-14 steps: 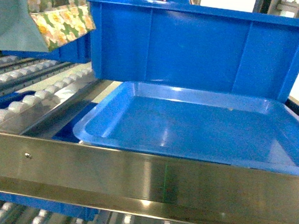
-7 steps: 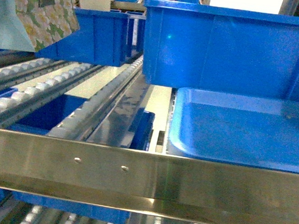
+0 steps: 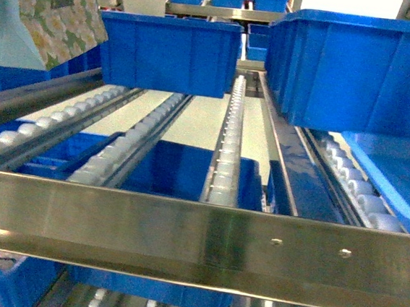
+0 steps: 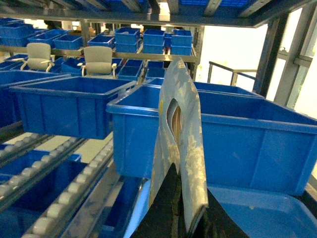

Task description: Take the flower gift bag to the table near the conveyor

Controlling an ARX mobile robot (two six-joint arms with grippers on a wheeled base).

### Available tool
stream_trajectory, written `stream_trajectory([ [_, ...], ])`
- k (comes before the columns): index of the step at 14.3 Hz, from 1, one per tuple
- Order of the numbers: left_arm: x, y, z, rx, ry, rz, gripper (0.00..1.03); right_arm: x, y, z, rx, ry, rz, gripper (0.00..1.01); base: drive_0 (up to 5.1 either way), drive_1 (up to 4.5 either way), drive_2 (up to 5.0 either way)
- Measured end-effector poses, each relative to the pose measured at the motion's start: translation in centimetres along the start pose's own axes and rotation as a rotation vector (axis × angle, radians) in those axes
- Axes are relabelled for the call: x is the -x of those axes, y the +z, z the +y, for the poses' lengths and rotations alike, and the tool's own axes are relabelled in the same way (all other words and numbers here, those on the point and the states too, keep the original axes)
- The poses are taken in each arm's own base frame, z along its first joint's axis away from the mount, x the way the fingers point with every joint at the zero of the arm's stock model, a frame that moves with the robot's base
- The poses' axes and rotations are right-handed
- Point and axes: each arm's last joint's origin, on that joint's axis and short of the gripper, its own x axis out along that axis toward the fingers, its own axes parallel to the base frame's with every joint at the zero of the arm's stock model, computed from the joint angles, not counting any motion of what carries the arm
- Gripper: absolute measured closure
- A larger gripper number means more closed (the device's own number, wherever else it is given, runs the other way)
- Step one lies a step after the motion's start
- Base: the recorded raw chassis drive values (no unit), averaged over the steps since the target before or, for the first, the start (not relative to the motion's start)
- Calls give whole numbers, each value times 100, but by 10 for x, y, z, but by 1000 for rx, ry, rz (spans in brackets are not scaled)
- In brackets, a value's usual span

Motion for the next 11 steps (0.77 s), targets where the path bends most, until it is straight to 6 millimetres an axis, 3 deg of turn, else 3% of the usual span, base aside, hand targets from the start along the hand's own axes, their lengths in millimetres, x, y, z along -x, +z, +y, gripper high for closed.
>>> stream_trajectory([
  [11, 0, -1, 0, -4, -2, 5, 101, 0, 0, 0, 0, 0, 2, 99, -491, 209, 276],
])
